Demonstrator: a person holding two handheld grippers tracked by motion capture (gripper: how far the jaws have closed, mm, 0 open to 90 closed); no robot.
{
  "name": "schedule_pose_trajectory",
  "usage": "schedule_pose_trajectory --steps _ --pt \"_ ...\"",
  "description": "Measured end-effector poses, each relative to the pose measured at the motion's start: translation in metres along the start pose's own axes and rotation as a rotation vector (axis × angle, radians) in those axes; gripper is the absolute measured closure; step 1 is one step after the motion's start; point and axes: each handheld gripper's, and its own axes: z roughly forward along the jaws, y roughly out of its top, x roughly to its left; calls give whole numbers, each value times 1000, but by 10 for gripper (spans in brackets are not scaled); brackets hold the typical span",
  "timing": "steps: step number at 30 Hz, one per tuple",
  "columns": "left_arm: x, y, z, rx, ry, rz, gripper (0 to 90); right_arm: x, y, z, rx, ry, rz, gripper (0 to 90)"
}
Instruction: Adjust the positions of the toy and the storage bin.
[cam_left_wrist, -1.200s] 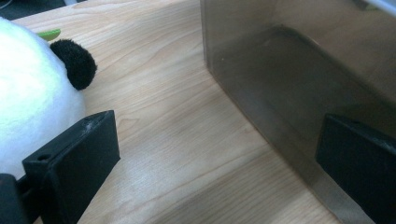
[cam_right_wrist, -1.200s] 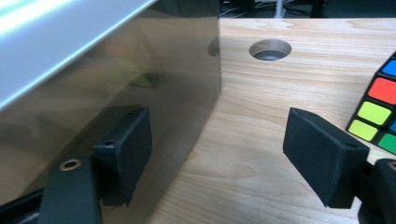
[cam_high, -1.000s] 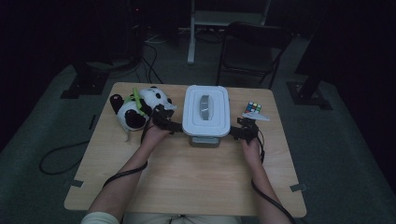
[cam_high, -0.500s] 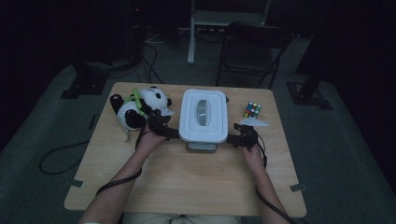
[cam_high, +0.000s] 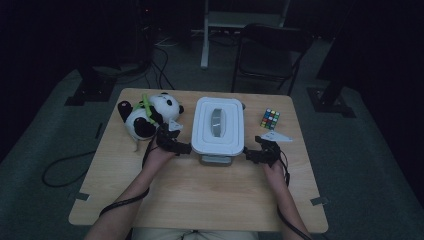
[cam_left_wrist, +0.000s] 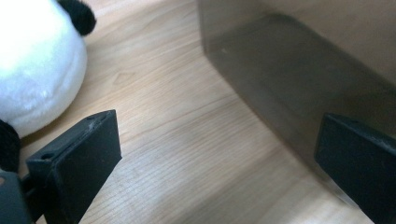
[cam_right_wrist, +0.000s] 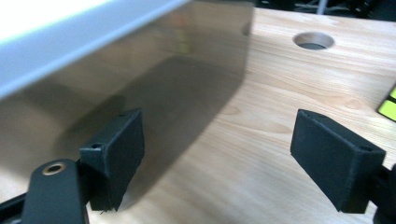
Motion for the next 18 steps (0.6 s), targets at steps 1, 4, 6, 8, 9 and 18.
schedule_pose_trajectory --steps 1,4,6,8,9,18 --pt "0 0 0 0 0 0 13 -3 0 3 3 -7 8 175" --pt "3 8 13 87 27 11 14 -12 2 14 28 -57 12 175" --pt "8 11 19 103 25 9 13 -16 4 21 34 -69 21 175" --pt "12 15 22 91 41 -6 13 -19 6 26 30 -89 32 175" --pt "15 17 23 79 44 -23 13 -21 7 29 24 -87 38 175" --pt "23 32 38 32 42 -18 13 -24 18 50 36 -104 34 179"
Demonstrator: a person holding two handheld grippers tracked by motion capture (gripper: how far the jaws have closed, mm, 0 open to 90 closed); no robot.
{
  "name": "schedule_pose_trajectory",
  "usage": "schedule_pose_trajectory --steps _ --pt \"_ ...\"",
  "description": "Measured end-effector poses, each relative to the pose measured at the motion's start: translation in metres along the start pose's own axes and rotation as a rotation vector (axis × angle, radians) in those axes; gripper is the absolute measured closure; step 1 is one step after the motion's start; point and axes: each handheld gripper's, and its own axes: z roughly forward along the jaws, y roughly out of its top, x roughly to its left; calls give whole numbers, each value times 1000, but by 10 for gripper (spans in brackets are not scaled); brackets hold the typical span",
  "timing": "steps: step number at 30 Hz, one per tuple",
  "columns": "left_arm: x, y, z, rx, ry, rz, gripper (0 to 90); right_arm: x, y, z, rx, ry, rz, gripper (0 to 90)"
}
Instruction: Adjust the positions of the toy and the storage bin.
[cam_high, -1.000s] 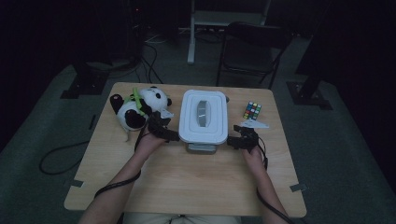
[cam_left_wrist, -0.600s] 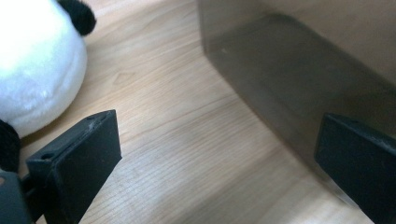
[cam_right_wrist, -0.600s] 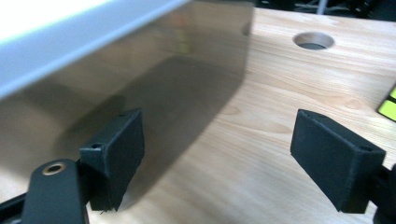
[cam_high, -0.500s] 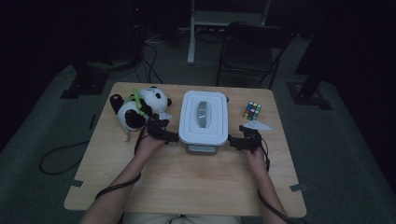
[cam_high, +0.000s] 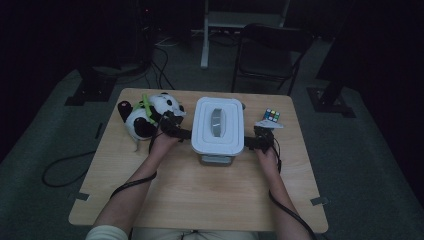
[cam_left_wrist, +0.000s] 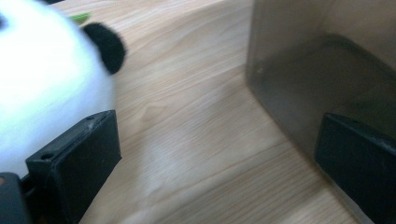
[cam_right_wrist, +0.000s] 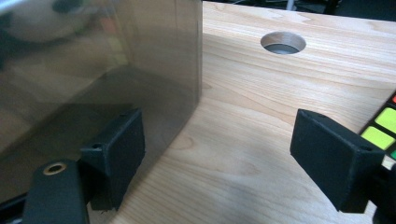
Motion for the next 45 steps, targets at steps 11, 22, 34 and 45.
schedule_pose_trajectory --steps 11,22,34,45 --pt "-11 -1 -3 18 32 18 15 -2 -2 -12 -30 109 37 224" --pt "-28 -11 -21 47 13 105 16 12 -17 -39 -29 136 -4 241" --pt "-34 -33 -44 45 -37 134 16 39 -36 -69 -32 186 -47 254" --pt "-40 -50 -59 25 -64 131 46 58 -52 -92 -46 234 -56 253"
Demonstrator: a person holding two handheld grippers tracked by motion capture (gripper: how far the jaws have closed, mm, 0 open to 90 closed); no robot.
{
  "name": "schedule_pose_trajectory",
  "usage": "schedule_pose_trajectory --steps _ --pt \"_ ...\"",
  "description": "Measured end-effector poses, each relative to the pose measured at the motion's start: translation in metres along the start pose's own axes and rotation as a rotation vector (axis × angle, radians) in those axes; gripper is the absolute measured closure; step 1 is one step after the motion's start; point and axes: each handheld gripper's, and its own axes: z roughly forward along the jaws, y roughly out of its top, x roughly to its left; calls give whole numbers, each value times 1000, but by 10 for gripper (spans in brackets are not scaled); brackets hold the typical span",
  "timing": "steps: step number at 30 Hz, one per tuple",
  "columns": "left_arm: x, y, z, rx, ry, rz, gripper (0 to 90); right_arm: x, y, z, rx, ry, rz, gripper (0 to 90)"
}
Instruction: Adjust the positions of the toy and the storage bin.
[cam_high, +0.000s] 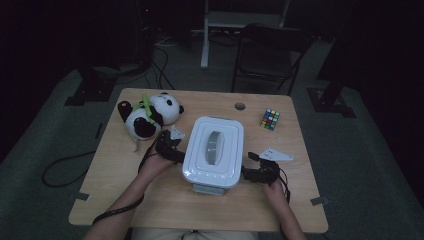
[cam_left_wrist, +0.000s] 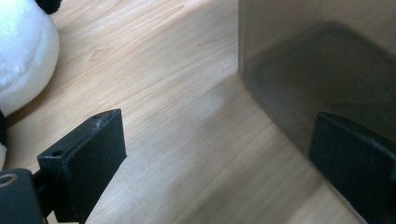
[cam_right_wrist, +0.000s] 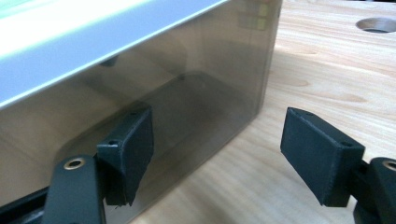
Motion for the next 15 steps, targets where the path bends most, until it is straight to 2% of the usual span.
schedule_pose_trajectory --steps 11,15 --pt "-9 -8 -11 -6 4 27 47 9 -6 -8 8 27 -11 252" --pt "-10 -9 -12 -8 6 36 47 9 -8 -10 4 28 -1 249"
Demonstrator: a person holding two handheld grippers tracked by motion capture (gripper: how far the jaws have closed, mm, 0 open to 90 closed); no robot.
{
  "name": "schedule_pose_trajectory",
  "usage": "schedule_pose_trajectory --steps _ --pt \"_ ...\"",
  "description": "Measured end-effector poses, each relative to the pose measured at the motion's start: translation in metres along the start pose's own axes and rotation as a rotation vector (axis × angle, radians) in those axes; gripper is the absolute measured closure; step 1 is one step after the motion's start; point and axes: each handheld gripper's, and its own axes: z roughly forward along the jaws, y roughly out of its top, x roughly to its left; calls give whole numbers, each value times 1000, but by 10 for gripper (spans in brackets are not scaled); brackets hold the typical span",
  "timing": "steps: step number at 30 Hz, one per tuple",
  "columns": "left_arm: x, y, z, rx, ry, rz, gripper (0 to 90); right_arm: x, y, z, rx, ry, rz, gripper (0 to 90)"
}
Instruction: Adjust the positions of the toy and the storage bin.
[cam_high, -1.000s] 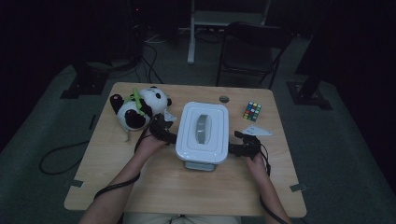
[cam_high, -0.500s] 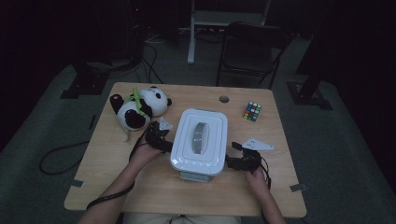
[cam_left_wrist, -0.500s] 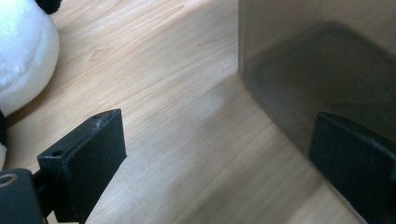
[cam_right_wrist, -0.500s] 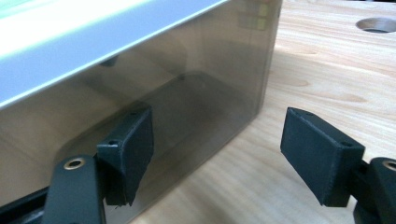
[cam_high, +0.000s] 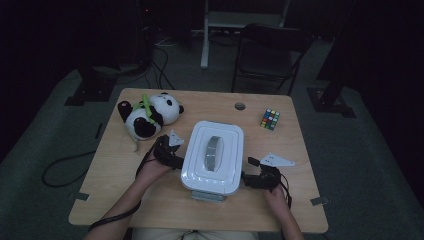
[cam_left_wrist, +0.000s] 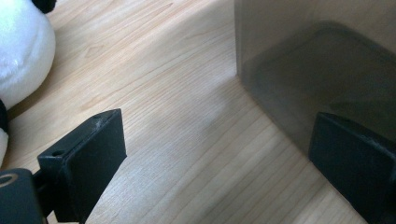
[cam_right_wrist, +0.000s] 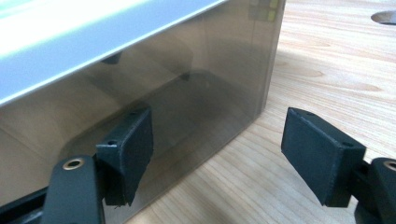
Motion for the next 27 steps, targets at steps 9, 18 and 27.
schedule_pose_trajectory --steps 9,18,27 --pt "1 3 3 11 8 14 46 -8 8 7 -9 -23 11 250" --pt "6 -3 11 -27 -14 -33 29 -23 8 6 -47 -55 58 147" --pt "7 -21 7 17 -48 -22 29 -56 20 -9 -130 -292 144 129"
